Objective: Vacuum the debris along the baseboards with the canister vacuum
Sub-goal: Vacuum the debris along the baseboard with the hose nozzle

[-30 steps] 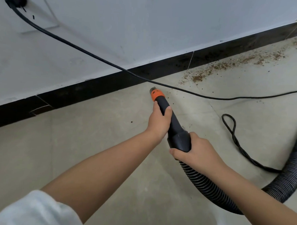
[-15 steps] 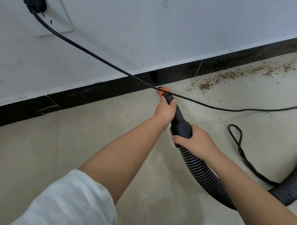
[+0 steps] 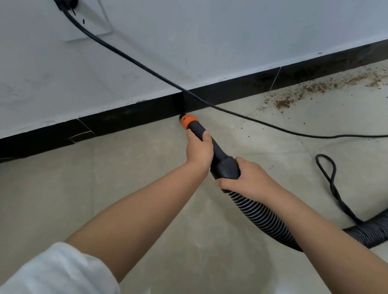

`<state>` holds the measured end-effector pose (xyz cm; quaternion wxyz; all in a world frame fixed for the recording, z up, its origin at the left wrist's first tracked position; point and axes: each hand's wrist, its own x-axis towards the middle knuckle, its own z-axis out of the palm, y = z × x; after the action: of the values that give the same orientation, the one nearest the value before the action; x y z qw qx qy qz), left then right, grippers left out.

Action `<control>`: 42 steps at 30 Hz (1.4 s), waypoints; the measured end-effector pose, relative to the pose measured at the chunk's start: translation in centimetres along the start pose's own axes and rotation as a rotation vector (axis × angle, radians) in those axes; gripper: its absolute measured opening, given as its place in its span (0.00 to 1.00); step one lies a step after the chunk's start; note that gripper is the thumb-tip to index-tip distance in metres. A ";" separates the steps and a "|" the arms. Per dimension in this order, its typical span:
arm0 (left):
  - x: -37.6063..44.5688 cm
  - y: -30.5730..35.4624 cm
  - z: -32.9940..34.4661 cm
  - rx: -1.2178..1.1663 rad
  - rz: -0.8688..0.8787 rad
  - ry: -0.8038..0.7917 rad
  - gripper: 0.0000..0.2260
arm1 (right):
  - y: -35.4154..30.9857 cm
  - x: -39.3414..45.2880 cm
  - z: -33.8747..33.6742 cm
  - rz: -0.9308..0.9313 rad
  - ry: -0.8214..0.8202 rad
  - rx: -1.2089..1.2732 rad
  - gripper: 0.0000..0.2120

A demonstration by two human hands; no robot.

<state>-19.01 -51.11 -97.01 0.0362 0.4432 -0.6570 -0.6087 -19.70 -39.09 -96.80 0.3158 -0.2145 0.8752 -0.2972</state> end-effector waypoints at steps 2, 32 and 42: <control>-1.0 -0.4 -0.3 -0.009 -0.017 -0.006 0.25 | 0.2 -0.9 0.1 -0.006 -0.010 -0.003 0.18; -6.2 -2.5 3.2 -0.114 -0.069 -0.268 0.32 | 3.3 -8.9 -3.8 0.085 -0.035 0.023 0.17; -1.7 0.2 4.2 0.039 -0.002 -0.336 0.27 | 2.8 -5.1 -0.4 0.193 0.266 -0.013 0.19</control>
<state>-20.54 -46.79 -97.09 -0.0834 0.3365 -0.6651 -0.6614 -16.91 -33.99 -96.21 0.2231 -0.0903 0.9276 -0.2856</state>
